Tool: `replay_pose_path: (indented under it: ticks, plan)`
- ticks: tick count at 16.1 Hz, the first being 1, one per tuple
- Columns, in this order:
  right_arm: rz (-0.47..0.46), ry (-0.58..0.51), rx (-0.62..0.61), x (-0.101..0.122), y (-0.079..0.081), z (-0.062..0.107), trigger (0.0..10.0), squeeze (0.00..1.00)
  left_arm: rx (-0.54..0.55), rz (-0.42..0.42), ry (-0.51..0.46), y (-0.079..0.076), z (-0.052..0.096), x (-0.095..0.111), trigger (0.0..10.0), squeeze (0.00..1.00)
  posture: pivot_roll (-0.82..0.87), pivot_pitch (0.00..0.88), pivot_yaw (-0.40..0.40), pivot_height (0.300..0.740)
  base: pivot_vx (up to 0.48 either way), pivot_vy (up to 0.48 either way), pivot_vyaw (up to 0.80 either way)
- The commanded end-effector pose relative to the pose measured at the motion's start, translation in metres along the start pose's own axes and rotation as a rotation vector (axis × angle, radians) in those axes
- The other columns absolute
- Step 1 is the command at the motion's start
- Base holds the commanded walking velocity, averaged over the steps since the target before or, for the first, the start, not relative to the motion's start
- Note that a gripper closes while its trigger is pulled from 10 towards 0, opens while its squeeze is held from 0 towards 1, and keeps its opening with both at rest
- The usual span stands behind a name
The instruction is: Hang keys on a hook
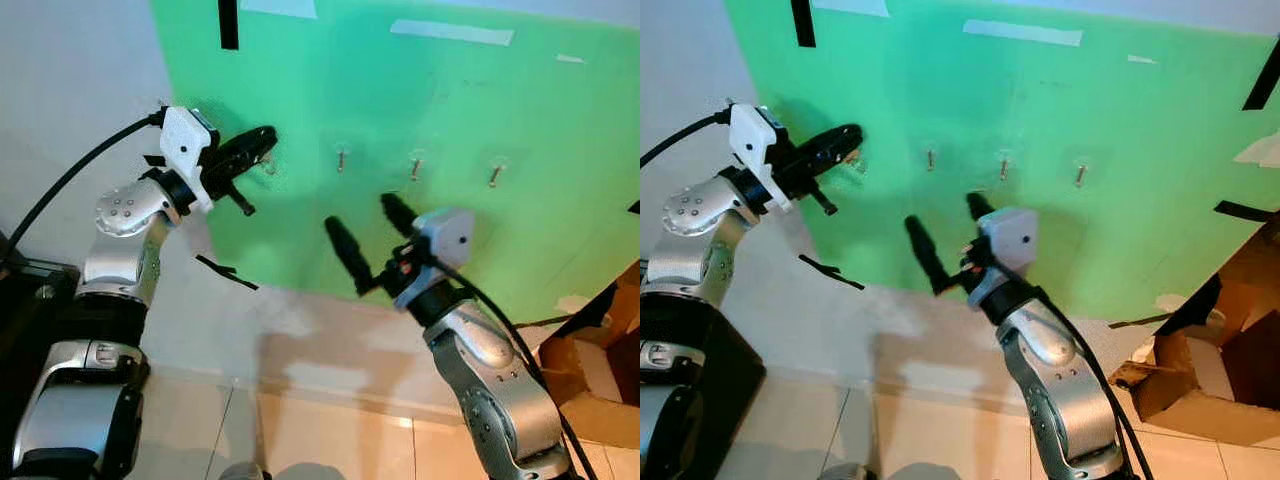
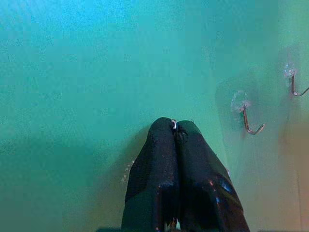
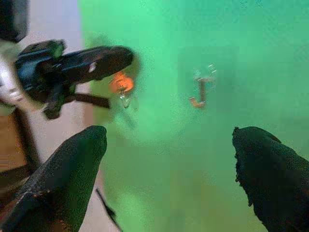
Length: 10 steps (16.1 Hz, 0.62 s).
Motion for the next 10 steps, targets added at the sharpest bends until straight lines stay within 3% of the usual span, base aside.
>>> replay_pose_path:
  ticks: [1,6,10]
  plan:
    - [0.008,0.015,0.025,0.001,0.002,-0.001,10.0,0.00,0.017,-0.044,-0.010,0.011,0.001,0.008,10.0,0.00,0.03,0.000,-0.015,0.740,0.000,0.000,0.00]
    - [0.023,0.032,0.038,0.000,0.002,-0.001,10.0,0.00,0.028,-0.044,0.001,0.014,0.008,0.005,10.0,0.00,0.03,0.000,-0.023,0.740,0.000,0.000,0.00]
    - [0.028,0.034,0.037,0.000,0.002,0.000,10.0,0.00,0.141,0.011,-0.003,0.031,0.020,0.007,10.0,0.00,0.03,0.000,-0.014,0.740,0.000,0.000,0.00]
Point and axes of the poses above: a point about 5 cm out from each wrist's last joint towards the gripper, its own z axis pointing back from the gripper into the wrist, its own x axis along the axis of the wrist's last joint, y = z × x, the point moved 2 cm from there along -z, pointing out of the wrist towards the gripper, and after that the axes turned 11 degrees about -z, right-handed, at the moved point
